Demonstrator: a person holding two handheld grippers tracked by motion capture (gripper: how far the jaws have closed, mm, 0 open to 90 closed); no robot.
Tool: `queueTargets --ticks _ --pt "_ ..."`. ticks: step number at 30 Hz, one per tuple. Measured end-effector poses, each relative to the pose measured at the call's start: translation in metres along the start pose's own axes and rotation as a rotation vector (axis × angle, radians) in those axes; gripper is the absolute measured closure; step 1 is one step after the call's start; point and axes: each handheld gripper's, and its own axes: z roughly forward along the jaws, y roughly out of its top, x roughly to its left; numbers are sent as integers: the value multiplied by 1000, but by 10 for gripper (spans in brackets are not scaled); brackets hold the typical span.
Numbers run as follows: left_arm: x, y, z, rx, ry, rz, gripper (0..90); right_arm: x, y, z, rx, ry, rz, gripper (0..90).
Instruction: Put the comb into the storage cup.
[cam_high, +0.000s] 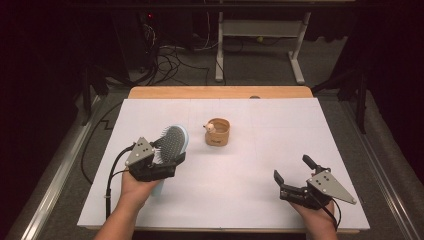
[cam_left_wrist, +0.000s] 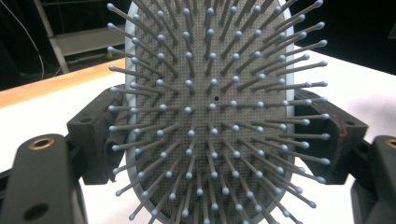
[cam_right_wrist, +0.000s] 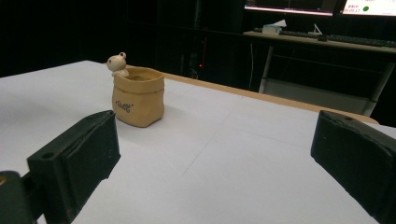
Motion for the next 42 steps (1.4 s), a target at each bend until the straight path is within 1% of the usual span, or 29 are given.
queueTargets --ticks 4,5,8,9,12,15,16,17,20,22,25,29,30,31,32,33,37,39,42 --pt "-3 0 5 -6 -7 -6 205 0 0 1 3 5 7 13" --pt "-4 0 5 -12 -14 -9 205 0 0 1 3 7 13 13" --pt "-9 -2 7 -22 -27 15 206 1 0 1 6 13 -1 9" --pt "-12 -3 8 -20 -34 7 205 1 0 2 6 13 0 9" --pt "-15 -4 10 -25 -40 4 205 1 1 3 8 13 7 8" --pt "-22 -7 10 -36 -60 14 206 3 1 7 13 23 -10 5" --pt "-24 -8 10 -33 -67 25 205 4 1 9 18 27 -8 4" --pt "-26 -9 11 -33 -72 28 205 6 2 12 26 42 -4 3" --pt "-30 -11 14 -33 -88 31 205 8 4 14 25 52 -6 3" --pt "-32 -14 17 -28 -93 28 205 10 5 16 26 58 6 3" --pt "-35 -19 22 -20 -98 37 205 12 6 18 29 64 5 3" --pt "-40 -20 25 -22 -113 36 205 13 9 21 32 73 13 3" --pt "-41 -20 26 -20 -116 43 205 14 9 22 32 77 15 3" --pt "-43 -21 27 -22 -118 49 205 14 10 23 36 80 14 2" --pt "-44 -22 28 -24 -125 48 205 15 11 26 51 89 21 2" --pt "-45 -23 29 -26 -131 46 205 15 11 26 51 89 21 2" --pt "-49 -27 34 -21 -132 58 205 16 17 31 56 111 48 1" --pt "-50 -28 35 -21 -137 52 205 18 20 33 57 115 51 1" --pt "-53 -31 35 -27 -145 66 205 19 24 36 58 129 56 1"
